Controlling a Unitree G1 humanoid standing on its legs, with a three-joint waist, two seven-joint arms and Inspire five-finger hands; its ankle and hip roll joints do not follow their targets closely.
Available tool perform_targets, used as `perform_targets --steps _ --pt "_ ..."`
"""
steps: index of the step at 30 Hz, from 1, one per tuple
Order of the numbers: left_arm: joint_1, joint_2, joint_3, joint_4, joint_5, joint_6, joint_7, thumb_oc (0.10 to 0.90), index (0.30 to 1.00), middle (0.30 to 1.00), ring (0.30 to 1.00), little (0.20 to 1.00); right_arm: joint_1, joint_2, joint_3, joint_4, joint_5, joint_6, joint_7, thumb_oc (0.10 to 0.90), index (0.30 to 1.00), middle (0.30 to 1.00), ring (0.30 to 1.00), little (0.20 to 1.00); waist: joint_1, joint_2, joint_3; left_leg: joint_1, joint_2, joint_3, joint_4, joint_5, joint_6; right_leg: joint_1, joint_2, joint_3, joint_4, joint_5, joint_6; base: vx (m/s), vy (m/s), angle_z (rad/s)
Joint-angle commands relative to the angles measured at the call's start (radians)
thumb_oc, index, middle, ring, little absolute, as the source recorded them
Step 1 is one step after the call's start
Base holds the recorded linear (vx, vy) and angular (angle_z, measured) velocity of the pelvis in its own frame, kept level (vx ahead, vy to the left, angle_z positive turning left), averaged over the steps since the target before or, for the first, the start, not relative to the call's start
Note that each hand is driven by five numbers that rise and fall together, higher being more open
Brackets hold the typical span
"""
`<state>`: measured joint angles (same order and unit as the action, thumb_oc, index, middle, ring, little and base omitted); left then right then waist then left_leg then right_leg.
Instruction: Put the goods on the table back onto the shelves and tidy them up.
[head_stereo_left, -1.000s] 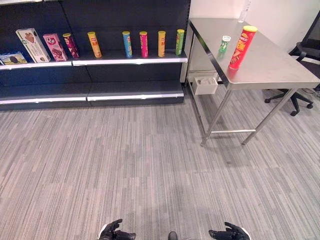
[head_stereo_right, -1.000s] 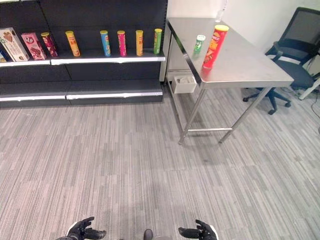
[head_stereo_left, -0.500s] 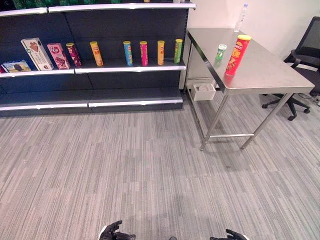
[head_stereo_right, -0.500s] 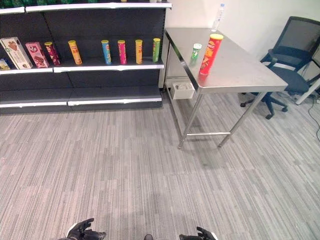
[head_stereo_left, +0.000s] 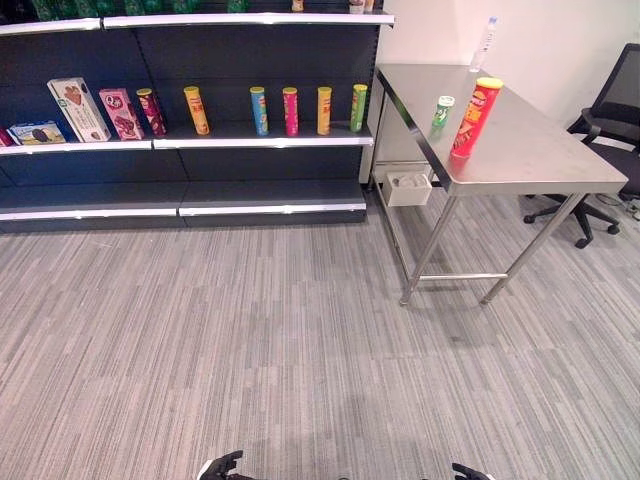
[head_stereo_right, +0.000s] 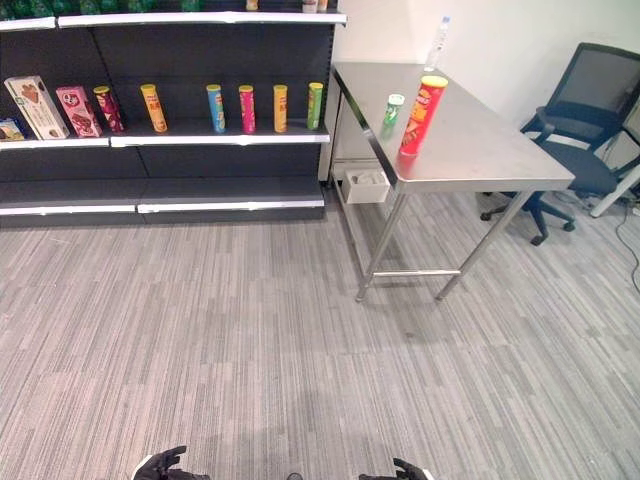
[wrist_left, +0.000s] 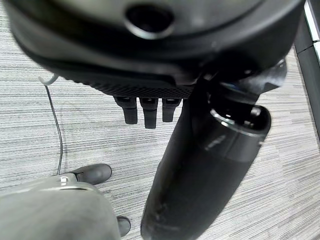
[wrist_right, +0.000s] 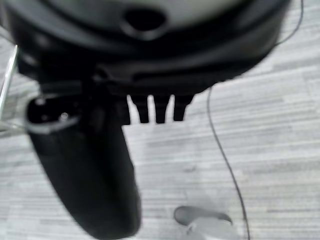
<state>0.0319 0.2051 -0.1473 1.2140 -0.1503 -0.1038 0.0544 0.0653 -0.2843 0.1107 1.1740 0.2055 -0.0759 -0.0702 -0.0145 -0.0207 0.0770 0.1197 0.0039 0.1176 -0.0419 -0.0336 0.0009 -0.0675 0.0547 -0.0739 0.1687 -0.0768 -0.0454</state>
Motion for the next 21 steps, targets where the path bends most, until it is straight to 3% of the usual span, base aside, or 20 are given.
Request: perform_targets --steps 1,9,15,18,19,21 --pt "-0.031 0.028 0.006 0.008 0.039 -0.024 0.021 0.8 0.9 0.9 0.9 0.9 -0.031 -0.02 0.01 0.037 -0.011 -0.024 -0.024 0.8 0.9 0.9 0.9 0.9 0.003 -0.027 -0.004 0.033 0.047 0.076 -0.016 -0.049 -0.09 0.119 -0.11 0.034 -0.186 -0.012 0.23 0.0 0.0 0.0" --pt "-0.04 0.034 0.009 -0.004 0.019 -0.029 0.027 0.8 0.9 0.9 0.9 0.9 -0.028 -0.013 0.007 0.031 0.005 -0.026 -0.02 0.8 0.9 0.9 0.9 0.9 0.005 -0.026 0.001 0.013 0.047 0.066 0.004 -0.055 -0.088 0.1 -0.108 0.037 -0.164 -0.02 0.229 0.0 0.0 0.0" --pt "-0.058 0.04 0.006 -0.036 -0.01 -0.038 0.026 0.8 0.9 0.9 0.9 0.9 -0.026 -0.015 0.014 0.013 0.028 -0.028 -0.014 0.8 0.9 0.9 0.9 0.9 0.012 -0.027 0.045 -0.087 0.057 0.041 0.167 -0.095 -0.094 0.05 -0.094 0.058 -0.095 -0.043 0.207 -0.05 -0.04 0.03" --pt "-0.058 0.04 0.006 -0.036 -0.01 -0.038 0.026 0.8 0.9 0.9 0.9 0.9 -0.026 -0.015 0.014 0.013 0.028 -0.028 -0.014 0.8 0.9 0.9 0.9 0.9 0.012 -0.027 0.045 -0.088 0.057 0.041 0.167 -0.095 -0.094 0.05 -0.094 0.058 -0.095 -0.043 0.207 -0.01 -0.022 0.06" --pt "-0.06 0.04 0.004 -0.051 -0.024 -0.043 0.028 0.8 0.9 0.9 0.9 0.9 -0.026 -0.02 0.014 0.004 0.034 -0.031 -0.013 0.8 0.9 0.9 0.9 0.9 0.018 -0.031 0.063 -0.123 0.055 0.031 0.227 -0.103 -0.097 0.043 -0.092 0.063 -0.077 -0.049 0.199 -0.06 -0.114 0.03" --pt "-0.063 0.046 0.0 -0.098 -0.058 -0.046 0.03 0.8 0.9 0.9 0.9 0.9 -0.015 -0.036 0.016 -0.029 0.046 -0.029 -0.019 0.8 0.9 0.9 0.9 0.9 0.04 -0.037 0.121 -0.261 0.05 -0.005 0.465 -0.042 -0.099 0.031 -0.09 0.068 -0.038 -0.055 0.169 -0.08 -0.203 0.14"
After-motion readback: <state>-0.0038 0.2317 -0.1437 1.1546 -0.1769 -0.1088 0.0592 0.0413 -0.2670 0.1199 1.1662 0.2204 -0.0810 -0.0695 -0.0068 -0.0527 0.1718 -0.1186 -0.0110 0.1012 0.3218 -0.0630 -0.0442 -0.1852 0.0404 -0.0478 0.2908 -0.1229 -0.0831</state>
